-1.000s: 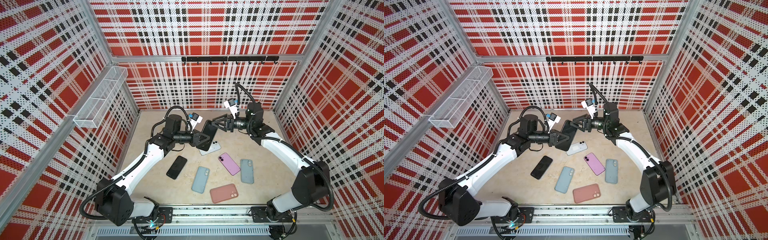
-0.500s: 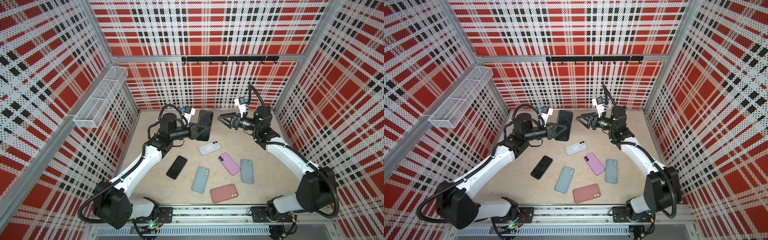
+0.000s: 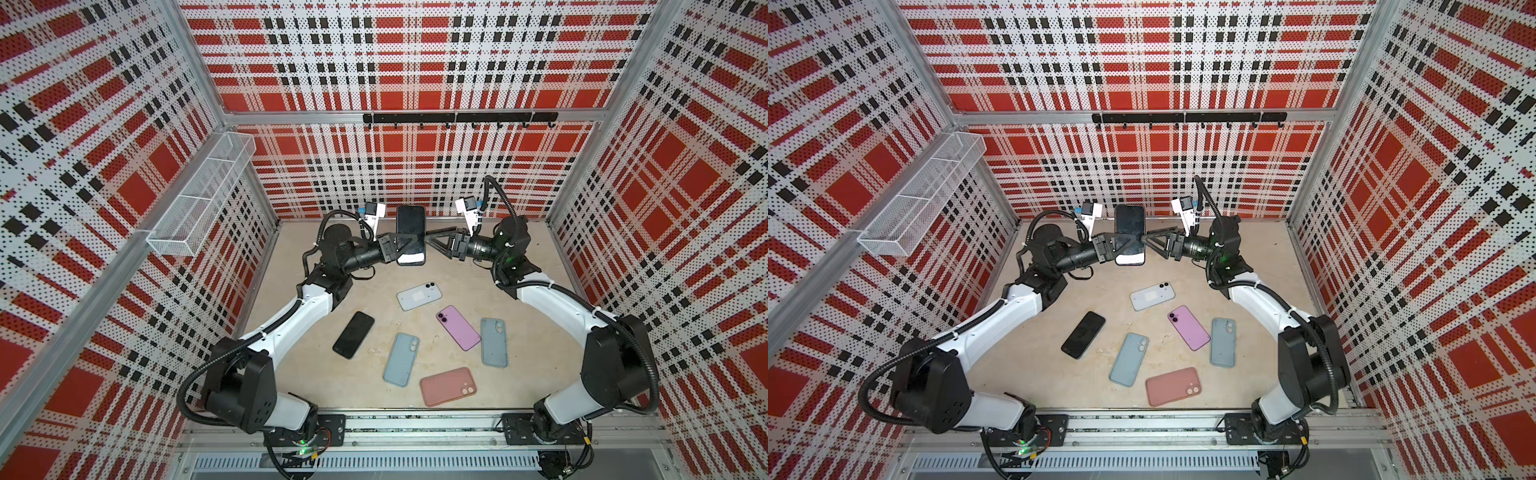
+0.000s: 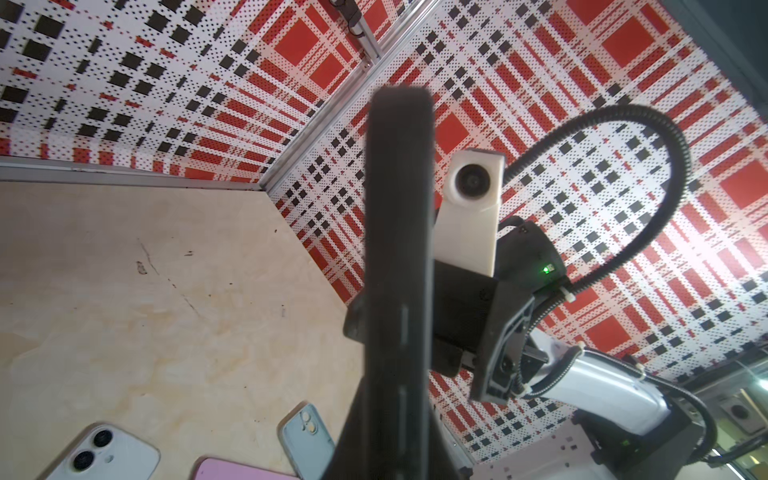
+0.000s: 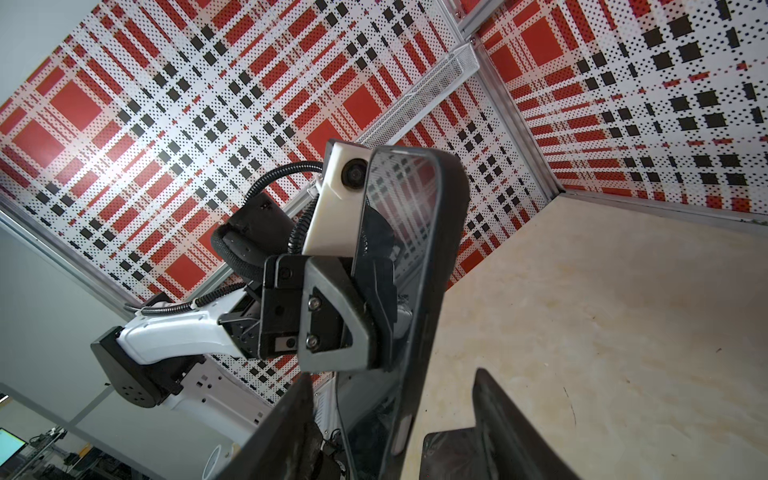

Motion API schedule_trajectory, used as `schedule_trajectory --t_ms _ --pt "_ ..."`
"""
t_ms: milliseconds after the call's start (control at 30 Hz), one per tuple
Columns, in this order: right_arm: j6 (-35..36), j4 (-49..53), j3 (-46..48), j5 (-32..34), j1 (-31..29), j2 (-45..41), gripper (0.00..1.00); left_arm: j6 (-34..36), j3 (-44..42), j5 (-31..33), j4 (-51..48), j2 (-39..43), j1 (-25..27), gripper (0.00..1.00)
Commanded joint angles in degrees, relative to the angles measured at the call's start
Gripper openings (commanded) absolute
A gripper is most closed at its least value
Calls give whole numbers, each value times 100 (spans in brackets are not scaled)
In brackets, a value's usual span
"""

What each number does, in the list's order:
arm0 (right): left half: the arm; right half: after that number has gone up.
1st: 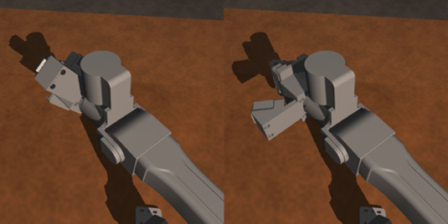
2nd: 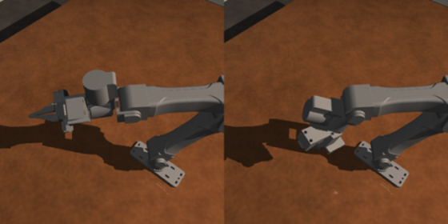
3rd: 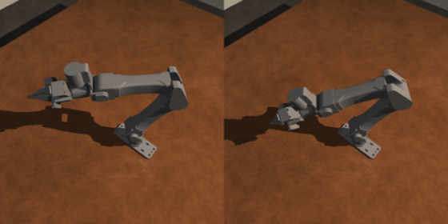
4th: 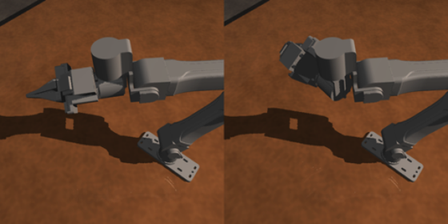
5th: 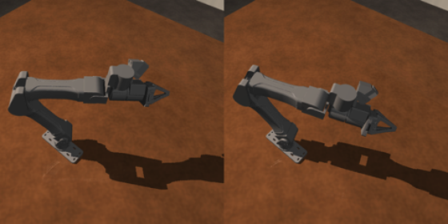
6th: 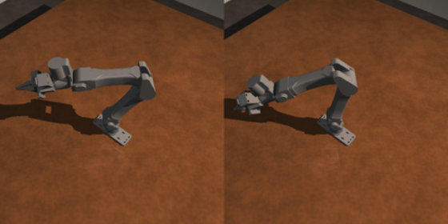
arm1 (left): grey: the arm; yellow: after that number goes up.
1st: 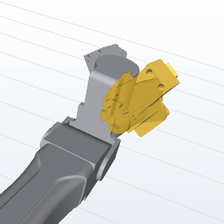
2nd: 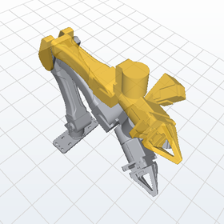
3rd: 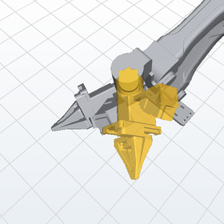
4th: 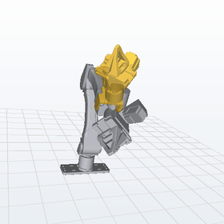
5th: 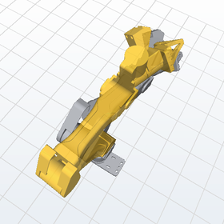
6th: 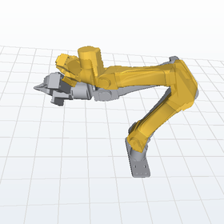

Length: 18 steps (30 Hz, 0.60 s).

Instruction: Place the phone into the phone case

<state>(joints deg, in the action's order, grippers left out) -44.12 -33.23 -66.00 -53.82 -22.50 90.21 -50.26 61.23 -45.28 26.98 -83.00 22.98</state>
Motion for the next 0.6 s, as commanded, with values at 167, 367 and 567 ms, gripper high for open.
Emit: schedule_trajectory --t_ms 167,367,567 --pt "-437 -754 -596 -184 -68 497 46 -456 -19 -488 1195 -33 136 0" --pt "-471 -756 -702 -166 -78 508 33 -455 -94 -609 1195 -98 155 0" --pt "-505 -705 -825 -182 -76 525 13 -477 -58 -703 1195 -133 164 2"
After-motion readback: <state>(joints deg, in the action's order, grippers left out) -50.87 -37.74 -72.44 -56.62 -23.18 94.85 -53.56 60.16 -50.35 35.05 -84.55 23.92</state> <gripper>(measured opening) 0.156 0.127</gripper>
